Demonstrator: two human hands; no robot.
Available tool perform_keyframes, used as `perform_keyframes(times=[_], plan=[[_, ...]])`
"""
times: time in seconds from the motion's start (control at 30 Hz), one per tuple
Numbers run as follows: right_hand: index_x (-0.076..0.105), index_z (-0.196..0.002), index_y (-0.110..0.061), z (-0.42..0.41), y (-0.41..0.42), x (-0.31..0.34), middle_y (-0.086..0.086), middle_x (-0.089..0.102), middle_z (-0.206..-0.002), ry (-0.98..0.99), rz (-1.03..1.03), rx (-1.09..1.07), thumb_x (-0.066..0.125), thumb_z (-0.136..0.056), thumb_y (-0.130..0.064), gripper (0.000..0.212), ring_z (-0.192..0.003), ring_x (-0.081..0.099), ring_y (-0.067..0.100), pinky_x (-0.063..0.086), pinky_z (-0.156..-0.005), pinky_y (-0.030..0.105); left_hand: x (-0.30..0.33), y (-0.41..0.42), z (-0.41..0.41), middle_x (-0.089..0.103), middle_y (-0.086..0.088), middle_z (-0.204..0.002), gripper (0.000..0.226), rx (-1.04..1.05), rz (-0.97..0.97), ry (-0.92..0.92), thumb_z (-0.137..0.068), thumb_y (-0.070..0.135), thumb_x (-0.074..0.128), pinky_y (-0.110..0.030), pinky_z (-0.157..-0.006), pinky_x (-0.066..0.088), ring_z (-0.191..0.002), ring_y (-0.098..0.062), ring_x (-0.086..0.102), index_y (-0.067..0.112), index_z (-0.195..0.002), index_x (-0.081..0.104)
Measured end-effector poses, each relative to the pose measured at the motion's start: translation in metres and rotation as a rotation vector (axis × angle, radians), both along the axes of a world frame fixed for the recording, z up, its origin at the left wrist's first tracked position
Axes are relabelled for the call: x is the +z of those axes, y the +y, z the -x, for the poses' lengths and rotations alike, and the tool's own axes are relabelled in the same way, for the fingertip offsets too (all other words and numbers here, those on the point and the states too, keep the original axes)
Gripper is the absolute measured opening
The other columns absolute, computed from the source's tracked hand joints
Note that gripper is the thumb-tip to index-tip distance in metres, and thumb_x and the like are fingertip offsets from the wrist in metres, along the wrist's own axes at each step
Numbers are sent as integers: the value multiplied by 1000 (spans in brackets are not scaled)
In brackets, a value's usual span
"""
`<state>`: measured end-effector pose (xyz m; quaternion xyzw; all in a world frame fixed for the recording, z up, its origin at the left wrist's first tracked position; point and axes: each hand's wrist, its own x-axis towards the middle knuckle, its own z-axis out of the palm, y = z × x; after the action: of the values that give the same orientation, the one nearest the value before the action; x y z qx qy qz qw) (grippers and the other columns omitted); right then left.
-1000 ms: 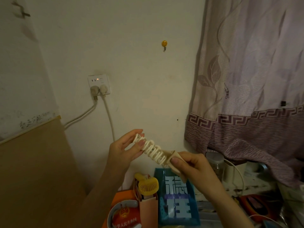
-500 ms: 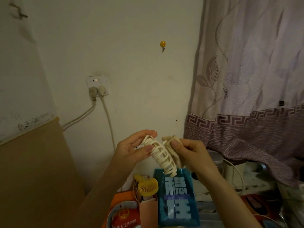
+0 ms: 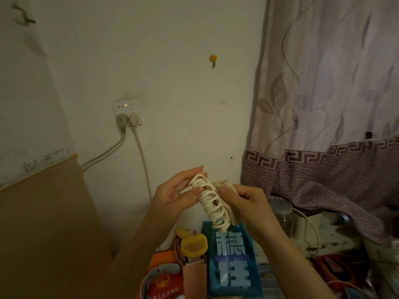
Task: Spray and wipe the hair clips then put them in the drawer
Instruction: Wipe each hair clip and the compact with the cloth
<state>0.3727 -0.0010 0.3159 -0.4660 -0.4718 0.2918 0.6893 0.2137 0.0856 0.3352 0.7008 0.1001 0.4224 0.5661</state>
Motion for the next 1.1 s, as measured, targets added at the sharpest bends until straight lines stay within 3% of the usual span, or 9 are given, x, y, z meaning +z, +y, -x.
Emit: perform_keyframes(times=[0.13,0.27,0.37,0.53,0.73,0.87,0.93,1.0,1.1], plan=[[79,-81,-12,5,2,-2,29,69,-83,2,-27,-122,65,-87,-15,15,-73,63,34,53,-72,57,-3,-9,-7,74,0,-102,39,159,72,16,-70,26,73,-26,-74,57,-98,-18,69,24,-109,68],[78,-80,-11,10,2,-3,29,69,-80,-6,-37,-172,66,-87,-15,15,-70,61,30,52,-68,48,-5,-12,-12,75,0,-90,21,256,88,34,-81,13,71,-26,-67,58,-86,-18,72,23,-100,70],[78,-81,-7,9,0,-5,33,67,-83,27,-27,-142,66,-84,-18,16,-71,60,32,51,-71,50,-3,-12,-10,75,-1,-87,20,251,95,37,-82,12,70,-23,-65,56,-82,-17,72,24,-98,70],[74,-94,2,4,-4,-6,29,69,-96,219,62,30,65,-75,-25,35,-93,64,47,51,-87,53,-2,-12,-7,75,-3,-88,20,234,96,48,-80,14,71,-24,-66,57,-83,-18,72,26,-96,72],[73,-82,4,-3,-10,-1,29,63,-82,249,38,-53,65,-72,-31,37,-75,54,33,50,-65,36,0,-11,0,75,-4,-87,19,258,109,32,-82,10,70,-22,-64,56,-82,-18,72,24,-94,72],[66,-84,14,0,-10,5,31,59,-78,149,-21,-100,67,-71,-37,53,-72,50,33,44,-64,39,2,-13,1,75,-5,-89,19,245,105,15,-81,11,71,-25,-66,57,-85,-20,72,26,-92,73],[71,-86,8,9,-10,6,34,64,-82,102,-37,-79,67,-71,-37,47,-71,56,40,49,-71,49,3,-17,-1,75,-4,-91,18,225,91,13,-77,17,73,-25,-67,57,-86,-19,72,29,-90,75],[76,-89,-3,16,-9,6,30,69,-88,75,-59,-85,67,-74,-32,33,-82,63,51,51,-78,58,4,-20,-1,75,-3,-93,23,207,97,-5,-70,26,75,-25,-67,57,-87,-19,72,31,-92,75],[76,-89,-4,17,-9,3,27,71,-86,57,-58,-79,67,-74,-27,29,-82,65,47,54,-75,53,4,-20,1,75,-7,-94,32,200,147,-63,-64,28,77,-26,-67,57,-87,-22,72,25,-96,75]])
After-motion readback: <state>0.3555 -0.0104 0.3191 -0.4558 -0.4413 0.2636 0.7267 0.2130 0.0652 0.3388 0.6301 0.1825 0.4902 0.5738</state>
